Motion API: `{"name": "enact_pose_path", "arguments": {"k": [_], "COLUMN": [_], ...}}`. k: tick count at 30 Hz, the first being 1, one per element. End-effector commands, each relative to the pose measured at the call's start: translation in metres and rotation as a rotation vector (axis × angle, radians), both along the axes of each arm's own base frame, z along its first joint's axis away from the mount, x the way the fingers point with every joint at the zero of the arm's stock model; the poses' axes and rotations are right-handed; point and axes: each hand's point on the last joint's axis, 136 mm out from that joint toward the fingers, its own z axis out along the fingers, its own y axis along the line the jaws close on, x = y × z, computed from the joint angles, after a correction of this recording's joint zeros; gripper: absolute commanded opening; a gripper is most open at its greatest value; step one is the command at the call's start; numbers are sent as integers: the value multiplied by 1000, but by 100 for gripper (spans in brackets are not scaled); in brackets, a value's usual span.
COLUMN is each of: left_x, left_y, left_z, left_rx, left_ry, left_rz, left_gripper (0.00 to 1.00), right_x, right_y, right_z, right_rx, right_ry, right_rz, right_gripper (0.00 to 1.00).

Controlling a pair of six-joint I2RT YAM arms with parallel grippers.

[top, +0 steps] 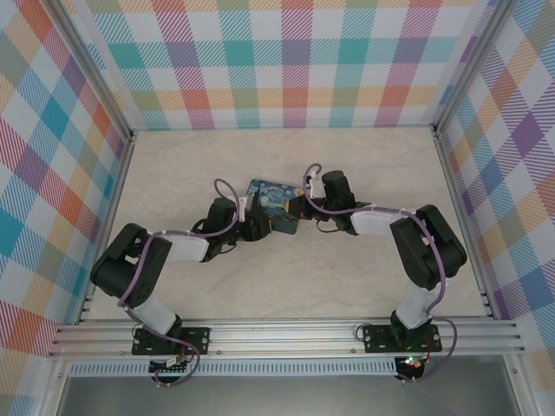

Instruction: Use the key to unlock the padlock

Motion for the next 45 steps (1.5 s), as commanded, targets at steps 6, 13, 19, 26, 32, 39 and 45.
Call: {"name": "enact_pose_path", "arguments": {"k": [6,13,19,26,32,39,45], "left_x": [-4,-2,0,-2,-1,2,5], "left_y": [-16,-14,-12,-20,-24,-32,-38], "left_z": [-13,-18,-24,-24,-26,-25,-23], "left_rx": [-12,10,46,57,57,37,28], "left_ry": [3,-3,-38,-66,-45,-30,-28], "left_rz": [0,20,35,-3,-7,2,13], "left_gripper": [56,52,51,50,47,43,40], "right_x": [3,2,2,3,1,1,1], "right_y": [2,3,2,2,2,2,2], "right_z": [2,1,-1,-6,-7,-8,-6], "right_rx": [1,1,-5,-8,-4,-1,0], "right_ry": [-19,-18,-20,-5,5,8,3], "right_rz": [20,24,22,18,15,13,12], "right_gripper": [4,4,4,4,4,4,4]}}
